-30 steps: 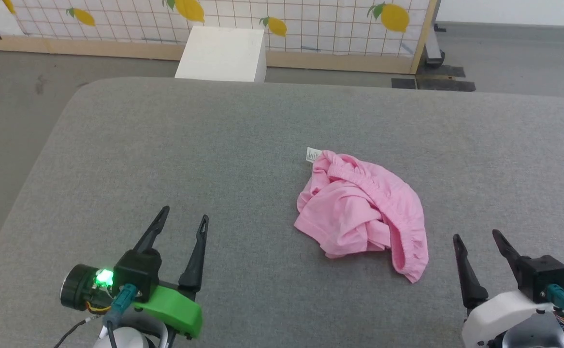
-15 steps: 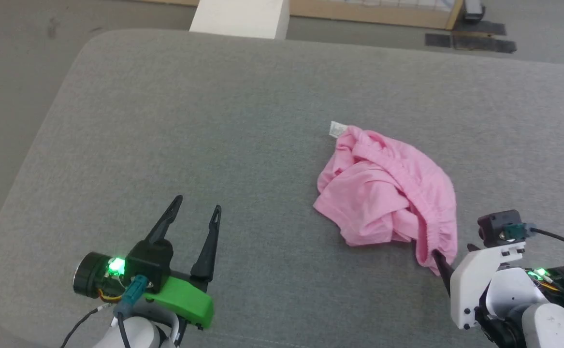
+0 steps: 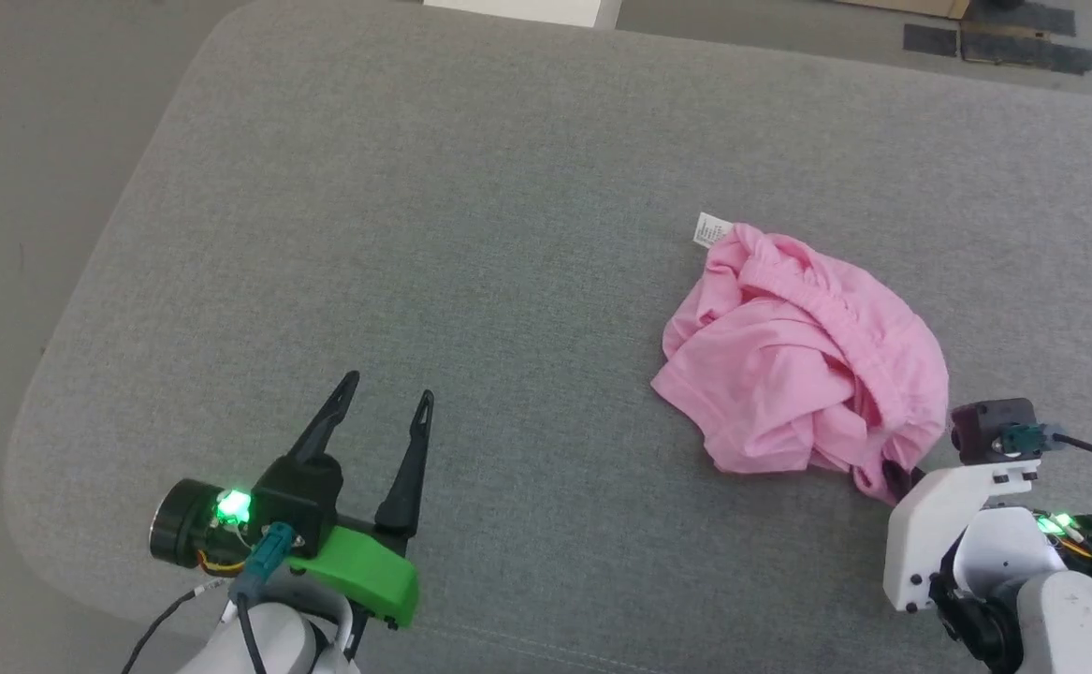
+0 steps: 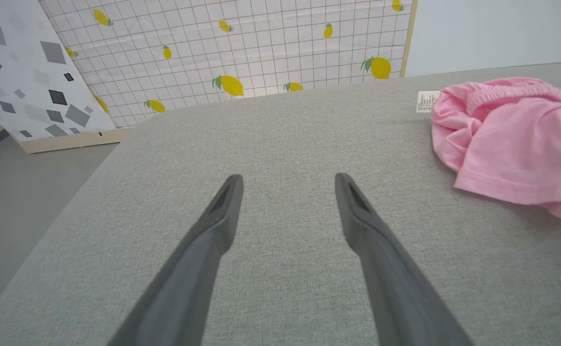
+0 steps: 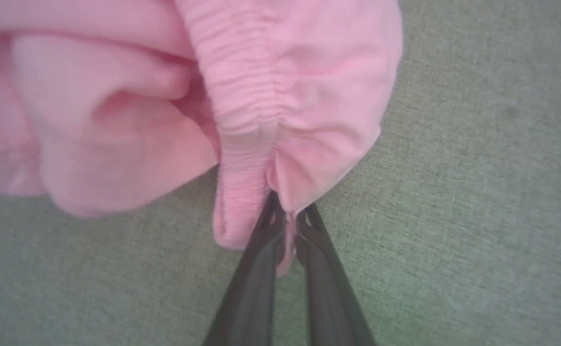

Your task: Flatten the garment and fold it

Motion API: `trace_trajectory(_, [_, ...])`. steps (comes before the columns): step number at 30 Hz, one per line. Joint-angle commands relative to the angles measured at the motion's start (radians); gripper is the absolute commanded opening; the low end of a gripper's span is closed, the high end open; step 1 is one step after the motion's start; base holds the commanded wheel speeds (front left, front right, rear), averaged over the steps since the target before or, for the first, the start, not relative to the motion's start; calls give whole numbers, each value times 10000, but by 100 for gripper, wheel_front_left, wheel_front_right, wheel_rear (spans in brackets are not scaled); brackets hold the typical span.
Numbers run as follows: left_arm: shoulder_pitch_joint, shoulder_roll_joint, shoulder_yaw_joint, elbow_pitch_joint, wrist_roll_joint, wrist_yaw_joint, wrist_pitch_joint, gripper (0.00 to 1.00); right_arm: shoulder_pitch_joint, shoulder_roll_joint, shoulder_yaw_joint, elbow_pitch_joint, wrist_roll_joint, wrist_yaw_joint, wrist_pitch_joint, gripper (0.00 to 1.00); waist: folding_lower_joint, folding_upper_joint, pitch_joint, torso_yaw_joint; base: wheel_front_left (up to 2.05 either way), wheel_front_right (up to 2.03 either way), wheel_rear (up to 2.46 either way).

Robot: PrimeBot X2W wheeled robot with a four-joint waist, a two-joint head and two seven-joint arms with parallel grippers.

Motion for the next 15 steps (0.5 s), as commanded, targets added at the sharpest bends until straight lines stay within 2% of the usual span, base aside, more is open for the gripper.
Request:
trace_trajectory(1, [-10,-62,19,97,14,-67,-47,100,-321,12,-225,-9,447,-17,-315,0,-1,0,-364,-255,0,0,0])
trace_trajectory(4, [63,-74,-22,182,-31,-108,-45,100,-706,-49,-708,-370,1163,-17,-419,0,-1,0,-697,-425,0,0,0])
trace_trajectory(7, [144,-81,-66,239,-82,-126,-32,100,-1140,-417,-1207,-851,1737,-17,-224,0,-1,0,-984,-547,0,0,0])
trace_trajectory(15, [338,-148,-174,341,-206,-122,-6,100,-2869,-2373,-1961,-1884,2349,-17,142,0,-1,0,-1507,-692,0,0,0])
